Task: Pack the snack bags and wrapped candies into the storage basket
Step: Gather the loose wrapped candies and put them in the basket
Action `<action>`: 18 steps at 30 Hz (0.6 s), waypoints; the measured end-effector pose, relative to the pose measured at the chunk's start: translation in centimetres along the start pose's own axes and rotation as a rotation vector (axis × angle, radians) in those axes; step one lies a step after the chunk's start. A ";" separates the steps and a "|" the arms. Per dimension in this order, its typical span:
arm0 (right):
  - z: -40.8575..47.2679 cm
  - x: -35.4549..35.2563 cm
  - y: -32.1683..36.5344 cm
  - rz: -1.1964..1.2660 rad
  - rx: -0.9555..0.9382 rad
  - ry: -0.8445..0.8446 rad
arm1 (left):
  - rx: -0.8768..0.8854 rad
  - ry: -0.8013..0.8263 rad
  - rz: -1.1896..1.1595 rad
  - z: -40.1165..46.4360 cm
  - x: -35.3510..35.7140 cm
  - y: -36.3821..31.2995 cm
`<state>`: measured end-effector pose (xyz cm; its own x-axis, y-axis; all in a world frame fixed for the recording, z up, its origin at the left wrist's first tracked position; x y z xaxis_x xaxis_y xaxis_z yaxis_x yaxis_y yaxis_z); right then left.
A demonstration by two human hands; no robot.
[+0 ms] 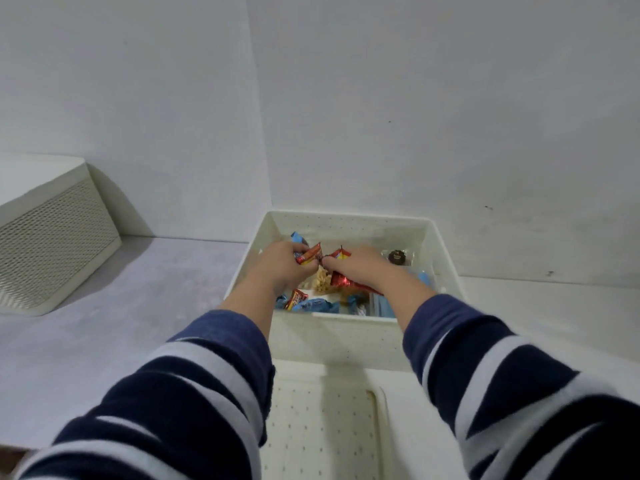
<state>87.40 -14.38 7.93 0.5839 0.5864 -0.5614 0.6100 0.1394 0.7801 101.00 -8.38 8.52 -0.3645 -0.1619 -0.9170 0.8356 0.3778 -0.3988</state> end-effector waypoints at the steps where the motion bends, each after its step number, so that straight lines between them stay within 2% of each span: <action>1: 0.9 0.8 -0.6 -0.040 0.020 0.001 | -0.014 0.042 0.016 0.8 1.0 0.7; 4: 3.1 2.7 -2.6 -0.088 0.095 0.036 | -0.053 0.132 0.096 2.6 3.7 2.7; 8: 4.1 3.7 -3.0 -0.168 0.096 0.124 | -0.053 0.254 0.251 3.7 6.1 4.0; 18: 1.6 2.5 -2.4 -0.389 0.056 0.157 | -0.005 0.307 0.321 1.8 4.8 2.5</action>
<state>88.23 -14.52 4.28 0.2182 0.6137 -0.7588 0.7992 0.3338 0.4998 102.07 -9.88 3.17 -0.1927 0.2425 -0.9508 0.9247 0.3691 -0.0933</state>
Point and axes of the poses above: each hand's wrist, its own z-axis towards the middle knuckle, its own x-axis out of the palm, y = z × x, the point moved 7 cm from there along z, towards the middle knuckle, and after that the axes turned 12 degrees about z, right-handed, at the moved point
